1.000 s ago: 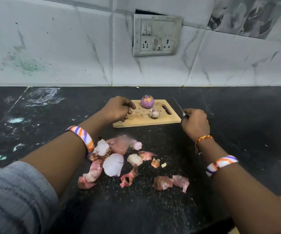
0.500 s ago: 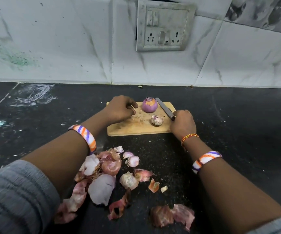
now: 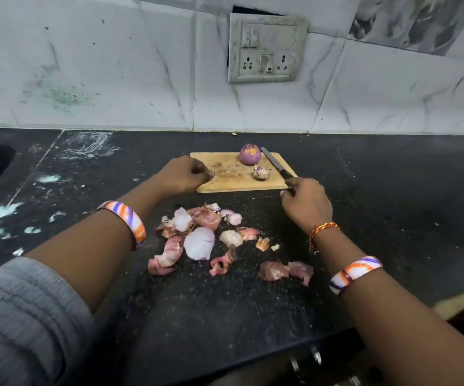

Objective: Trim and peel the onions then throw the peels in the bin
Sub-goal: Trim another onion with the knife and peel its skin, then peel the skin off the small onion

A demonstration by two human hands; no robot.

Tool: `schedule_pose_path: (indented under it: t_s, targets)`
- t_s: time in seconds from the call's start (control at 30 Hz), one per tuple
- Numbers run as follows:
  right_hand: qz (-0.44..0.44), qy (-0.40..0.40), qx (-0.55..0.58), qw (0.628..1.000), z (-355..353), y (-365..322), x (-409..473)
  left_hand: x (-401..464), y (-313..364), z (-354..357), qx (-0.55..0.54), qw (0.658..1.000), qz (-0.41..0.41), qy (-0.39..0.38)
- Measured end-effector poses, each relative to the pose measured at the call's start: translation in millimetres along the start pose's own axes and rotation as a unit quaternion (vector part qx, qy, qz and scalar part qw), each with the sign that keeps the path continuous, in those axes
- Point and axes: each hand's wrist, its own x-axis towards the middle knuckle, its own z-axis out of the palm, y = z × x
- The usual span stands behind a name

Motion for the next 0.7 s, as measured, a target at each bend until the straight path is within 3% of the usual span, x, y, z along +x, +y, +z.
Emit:
schedule_pose_path:
  t_s: [0.3,0.4,0.5,0.6,0.7]
  targets:
    - [0.081,-0.048,-0.059,0.994,17.7,-1.8,-106.9,-62.9,-25.8,9.8,0.006,0.994,-0.067,-0.090]
    - [0.079,-0.090,-0.055,0.991,27.1,-8.1,-120.1,-71.5,-30.1,21.7,0.058,0.991,-0.054,-0.112]
    - [0.052,-0.109,-0.025,0.992,32.1,-17.5,-119.0,-73.4,-24.0,35.1,0.072,0.994,-0.012,-0.086]
    - [0.023,-0.123,0.032,0.992,38.3,-29.8,-109.0,-74.0,-9.1,46.6,-0.025,0.996,0.018,-0.088]
    - [-0.010,-0.149,0.197,0.969,41.2,-48.8,-100.4,-67.6,10.3,51.4,-0.164,0.985,0.003,-0.058]
